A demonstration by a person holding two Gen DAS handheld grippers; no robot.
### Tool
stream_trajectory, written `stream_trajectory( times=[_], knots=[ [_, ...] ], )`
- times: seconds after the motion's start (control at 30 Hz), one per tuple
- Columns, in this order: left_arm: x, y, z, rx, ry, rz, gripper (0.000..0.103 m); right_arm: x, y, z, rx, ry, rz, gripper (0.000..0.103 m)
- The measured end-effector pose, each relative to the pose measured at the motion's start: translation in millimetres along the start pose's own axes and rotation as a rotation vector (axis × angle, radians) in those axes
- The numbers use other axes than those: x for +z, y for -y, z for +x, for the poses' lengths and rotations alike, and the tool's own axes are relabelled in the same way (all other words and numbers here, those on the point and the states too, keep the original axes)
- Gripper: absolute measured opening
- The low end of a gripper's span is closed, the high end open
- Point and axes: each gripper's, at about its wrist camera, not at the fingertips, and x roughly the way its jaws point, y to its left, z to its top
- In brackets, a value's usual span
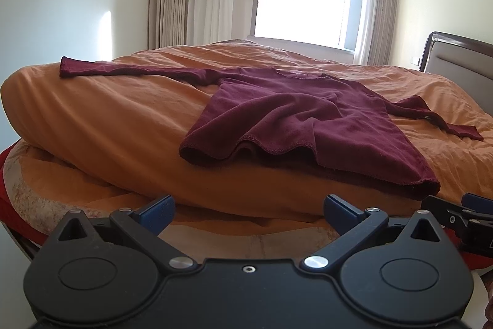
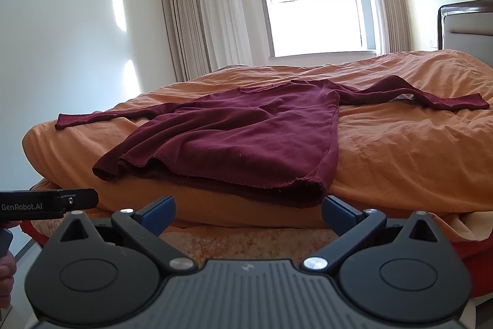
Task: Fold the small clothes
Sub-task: 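Move the right tool down to the sleeve cuff nearest it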
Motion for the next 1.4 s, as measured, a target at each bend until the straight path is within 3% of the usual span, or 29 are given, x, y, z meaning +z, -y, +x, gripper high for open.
stream_trajectory(
  times=[0.37,0.73,1.13,1.4],
  knots=[
    [14.3,8.0,28.0,0.012,-0.077,0.023,0.102,22.6,17.6,19.4,0.006,-0.09,0.011,0.103],
    [73.5,18.8,57.9,0.025,-0.031,0.037,0.102,71.0,63.3,53.7,-0.214,-0.101,0.067,0.103],
    [128.1,51.9,109.8,-0.002,-0.032,0.075,0.102,94.9,125.0,92.3,-0.279,-0.08,0.13,0.103],
    [143.5,94.9,155.4,-0.032,-0.067,0.107,0.102,101.6,165.1,121.5,-0.322,-0.079,0.151,0.103]
  ],
)
